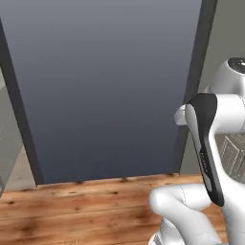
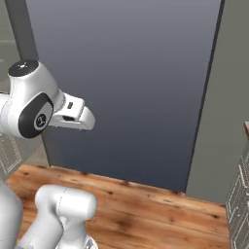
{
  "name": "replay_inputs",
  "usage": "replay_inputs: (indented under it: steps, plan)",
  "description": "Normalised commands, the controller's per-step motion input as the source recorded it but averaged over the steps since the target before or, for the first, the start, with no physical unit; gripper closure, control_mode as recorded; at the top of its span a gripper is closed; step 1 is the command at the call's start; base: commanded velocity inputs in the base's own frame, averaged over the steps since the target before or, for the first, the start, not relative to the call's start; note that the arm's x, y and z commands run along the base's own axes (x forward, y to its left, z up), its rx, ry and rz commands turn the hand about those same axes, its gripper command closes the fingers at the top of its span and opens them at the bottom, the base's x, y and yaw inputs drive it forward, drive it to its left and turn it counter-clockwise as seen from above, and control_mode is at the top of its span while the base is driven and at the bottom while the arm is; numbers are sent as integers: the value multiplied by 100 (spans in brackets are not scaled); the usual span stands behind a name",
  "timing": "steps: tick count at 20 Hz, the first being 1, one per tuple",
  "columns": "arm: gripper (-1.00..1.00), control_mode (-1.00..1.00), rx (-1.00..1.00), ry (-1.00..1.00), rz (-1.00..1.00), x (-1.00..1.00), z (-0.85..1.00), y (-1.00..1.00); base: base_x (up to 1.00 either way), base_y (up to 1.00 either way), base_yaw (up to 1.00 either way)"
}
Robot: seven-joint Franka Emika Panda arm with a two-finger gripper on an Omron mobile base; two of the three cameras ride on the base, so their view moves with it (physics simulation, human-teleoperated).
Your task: There is a tray on the dining counter. Grab the cup, mug, and pitcher and place them on the tray. The pitcher may be placed next to the tray if it cannot fit the tray.
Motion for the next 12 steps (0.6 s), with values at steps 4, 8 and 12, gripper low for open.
replay_inputs:
  steps: [4, 8, 12]
  plan:
    - [-100, 100, 0, 0, 0, 0, 0, 0, 78, 1, 64]
    - [-100, 100, 0, 0, 0, 0, 0, 0, 77, 3, 64]
    - [-100, 100, 0, 0, 0, 0, 0, 0, 73, 17, 56]
